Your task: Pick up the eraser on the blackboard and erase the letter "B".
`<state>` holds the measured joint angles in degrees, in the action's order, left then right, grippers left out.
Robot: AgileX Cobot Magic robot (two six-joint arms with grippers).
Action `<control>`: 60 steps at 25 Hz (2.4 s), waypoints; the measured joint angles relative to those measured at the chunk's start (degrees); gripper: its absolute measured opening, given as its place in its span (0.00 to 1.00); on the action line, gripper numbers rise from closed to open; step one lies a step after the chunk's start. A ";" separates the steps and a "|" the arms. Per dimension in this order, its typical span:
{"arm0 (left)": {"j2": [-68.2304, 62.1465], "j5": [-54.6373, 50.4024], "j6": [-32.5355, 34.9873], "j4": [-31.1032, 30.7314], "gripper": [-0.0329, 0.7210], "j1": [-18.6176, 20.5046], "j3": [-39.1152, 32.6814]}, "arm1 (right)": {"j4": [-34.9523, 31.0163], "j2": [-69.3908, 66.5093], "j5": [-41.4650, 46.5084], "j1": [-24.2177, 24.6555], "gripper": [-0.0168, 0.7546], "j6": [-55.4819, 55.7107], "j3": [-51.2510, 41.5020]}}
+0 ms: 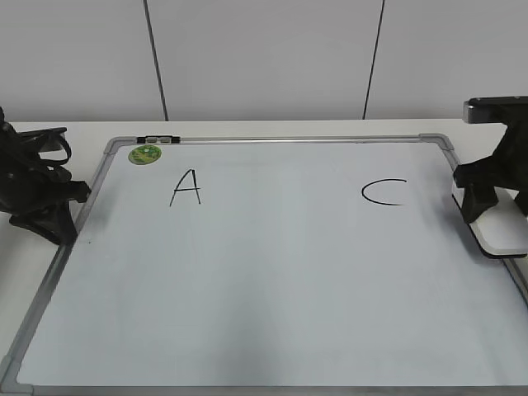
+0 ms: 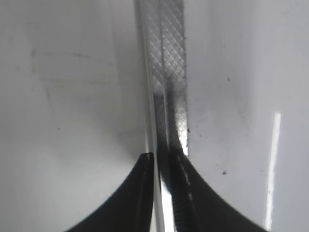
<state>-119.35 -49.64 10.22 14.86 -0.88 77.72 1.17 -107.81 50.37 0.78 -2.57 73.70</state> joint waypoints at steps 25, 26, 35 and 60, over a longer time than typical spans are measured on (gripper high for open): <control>0.00 -0.16 0.00 -0.59 0.15 0.00 0.00 | -2.09 -3.84 -2.94 0.00 0.81 -1.95 0.64; 0.00 -0.16 0.00 -0.59 0.16 0.00 0.00 | -2.09 -3.84 -1.85 0.00 0.81 -1.95 1.46; 0.00 -0.39 0.00 -0.87 0.41 0.00 0.37 | -2.18 -3.84 7.09 0.00 0.79 -1.95 9.98; 12.43 -17.40 -2.41 -2.87 0.74 0.00 12.39 | -4.34 12.80 16.67 -0.78 0.79 -5.99 12.57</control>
<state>-106.92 -67.04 7.81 11.98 -0.88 90.11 -3.17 -95.01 67.04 0.00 -8.56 86.28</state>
